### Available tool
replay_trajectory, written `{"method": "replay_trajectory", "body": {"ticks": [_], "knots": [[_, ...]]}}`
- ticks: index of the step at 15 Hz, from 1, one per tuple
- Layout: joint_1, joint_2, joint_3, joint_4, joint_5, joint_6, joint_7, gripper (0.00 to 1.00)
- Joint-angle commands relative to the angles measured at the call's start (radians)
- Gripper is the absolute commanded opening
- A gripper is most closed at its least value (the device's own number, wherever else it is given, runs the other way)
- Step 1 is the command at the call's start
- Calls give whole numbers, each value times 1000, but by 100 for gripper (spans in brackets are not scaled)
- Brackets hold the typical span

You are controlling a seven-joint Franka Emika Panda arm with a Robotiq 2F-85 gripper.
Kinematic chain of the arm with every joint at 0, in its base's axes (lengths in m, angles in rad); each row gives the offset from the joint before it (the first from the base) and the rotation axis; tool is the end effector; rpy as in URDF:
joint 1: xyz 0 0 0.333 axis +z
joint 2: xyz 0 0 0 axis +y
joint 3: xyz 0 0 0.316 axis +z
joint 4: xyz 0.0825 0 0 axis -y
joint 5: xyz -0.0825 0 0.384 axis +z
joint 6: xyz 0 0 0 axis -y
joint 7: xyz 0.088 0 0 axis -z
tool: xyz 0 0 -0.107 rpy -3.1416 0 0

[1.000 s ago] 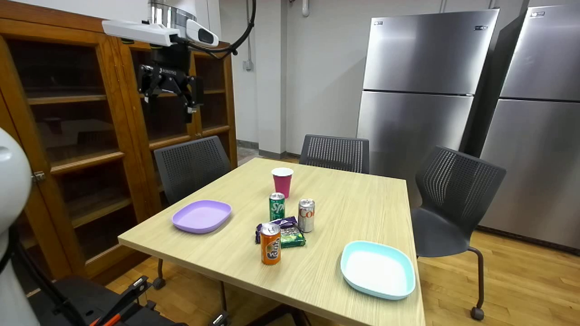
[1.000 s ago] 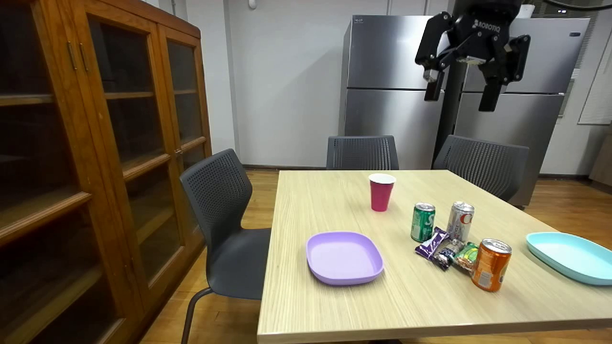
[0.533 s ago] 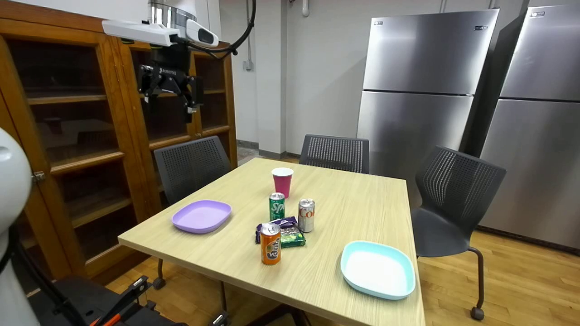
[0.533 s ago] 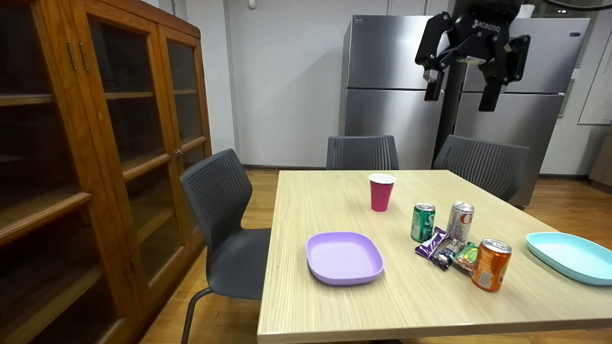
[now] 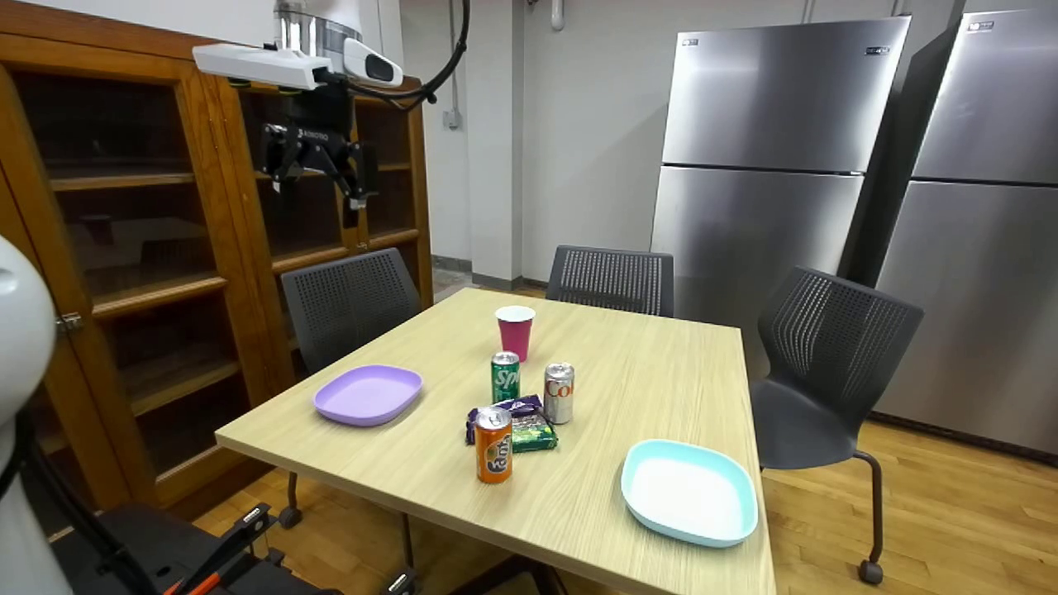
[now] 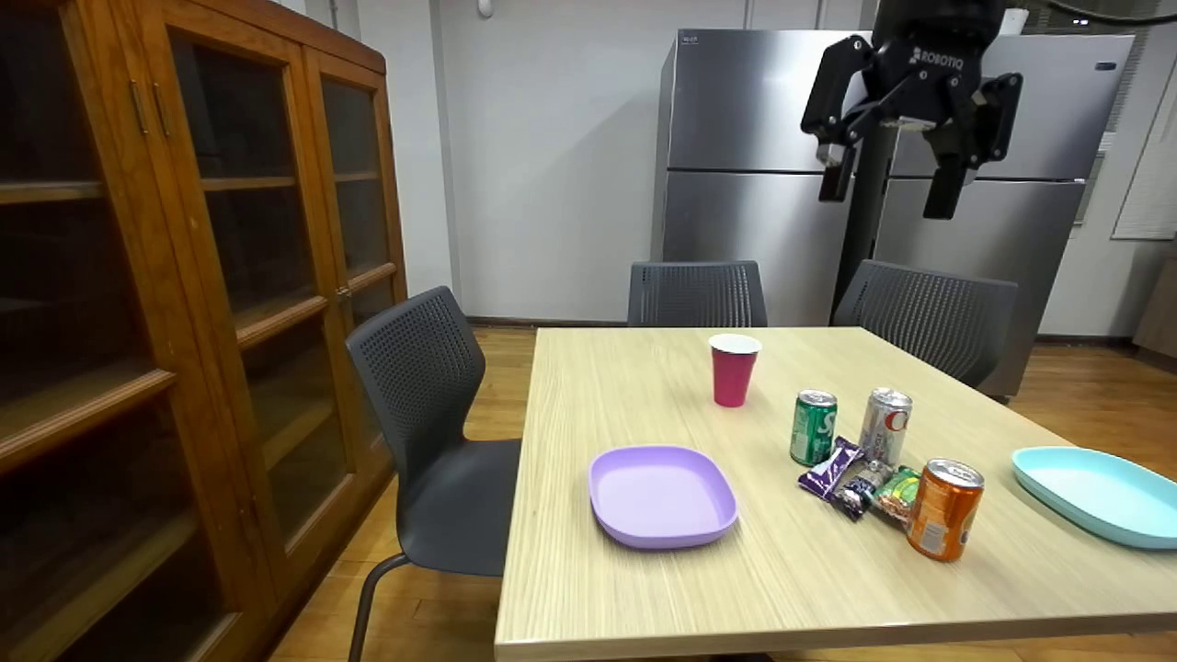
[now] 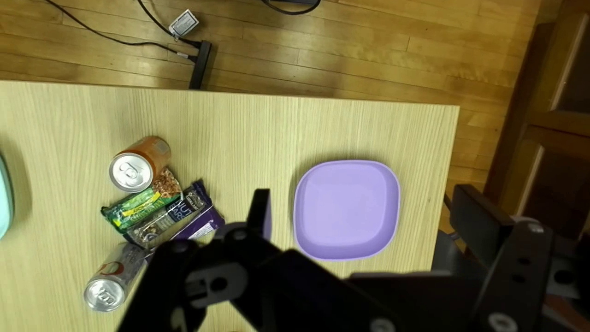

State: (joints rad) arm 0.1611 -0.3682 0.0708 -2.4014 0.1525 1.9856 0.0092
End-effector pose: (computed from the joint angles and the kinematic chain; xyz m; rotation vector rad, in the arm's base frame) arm 0.4132 0.1083 0.4490 -3.0252 -0.2311 0.0918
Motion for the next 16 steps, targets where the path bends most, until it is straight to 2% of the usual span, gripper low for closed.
{"method": "replay_trajectory", "body": {"ticks": [1, 8, 16], "knots": [[-37, -4, 34, -34, -57, 89, 70, 100], [-76, 34, 27, -112, -131, 283, 144, 100], [-162, 134, 8, -155, -212, 459, 243, 100]]}}
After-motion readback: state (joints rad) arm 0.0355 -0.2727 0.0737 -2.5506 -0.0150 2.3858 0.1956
